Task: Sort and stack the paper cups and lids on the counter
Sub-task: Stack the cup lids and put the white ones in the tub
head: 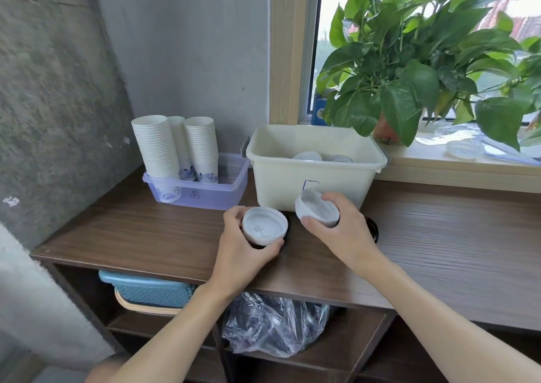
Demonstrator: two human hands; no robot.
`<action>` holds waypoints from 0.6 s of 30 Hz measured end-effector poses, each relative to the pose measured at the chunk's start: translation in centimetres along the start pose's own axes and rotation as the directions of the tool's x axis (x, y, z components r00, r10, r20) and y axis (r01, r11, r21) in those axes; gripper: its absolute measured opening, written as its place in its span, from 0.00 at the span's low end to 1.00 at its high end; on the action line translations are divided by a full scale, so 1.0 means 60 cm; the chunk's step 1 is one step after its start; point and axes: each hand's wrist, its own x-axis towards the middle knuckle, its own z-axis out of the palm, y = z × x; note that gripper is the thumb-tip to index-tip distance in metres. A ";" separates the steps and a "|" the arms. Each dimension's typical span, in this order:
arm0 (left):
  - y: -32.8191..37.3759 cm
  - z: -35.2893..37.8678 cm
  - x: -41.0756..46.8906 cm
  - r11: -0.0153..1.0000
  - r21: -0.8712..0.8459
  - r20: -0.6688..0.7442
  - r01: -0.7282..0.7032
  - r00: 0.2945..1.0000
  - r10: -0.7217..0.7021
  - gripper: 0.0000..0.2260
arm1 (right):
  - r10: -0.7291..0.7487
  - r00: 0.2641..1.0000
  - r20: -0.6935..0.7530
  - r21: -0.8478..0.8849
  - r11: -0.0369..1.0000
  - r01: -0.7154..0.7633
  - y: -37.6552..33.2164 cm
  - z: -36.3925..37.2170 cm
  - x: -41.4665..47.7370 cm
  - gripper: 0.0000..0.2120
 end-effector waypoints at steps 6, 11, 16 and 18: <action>-0.002 0.000 -0.004 0.998 0.045 0.077 -0.051 0.996 0.048 0.34 | -0.079 0.977 0.198 0.123 0.991 0.055 -0.032 0.019 -0.012 0.26; 0.006 -0.003 -0.008 0.993 0.044 0.096 -0.113 0.989 0.109 0.39 | -0.061 0.950 0.305 0.133 0.991 0.021 -0.033 0.040 -0.018 0.29; 0.007 -0.004 -0.008 0.982 0.042 0.126 -0.185 0.976 0.178 0.38 | -0.025 0.925 0.379 0.201 0.978 -0.056 -0.027 0.047 -0.018 0.31; 0.007 -0.004 -0.008 0.975 0.050 0.109 -0.218 0.971 0.211 0.32 | -0.027 0.912 0.409 0.229 0.971 -0.074 -0.026 0.045 -0.017 0.31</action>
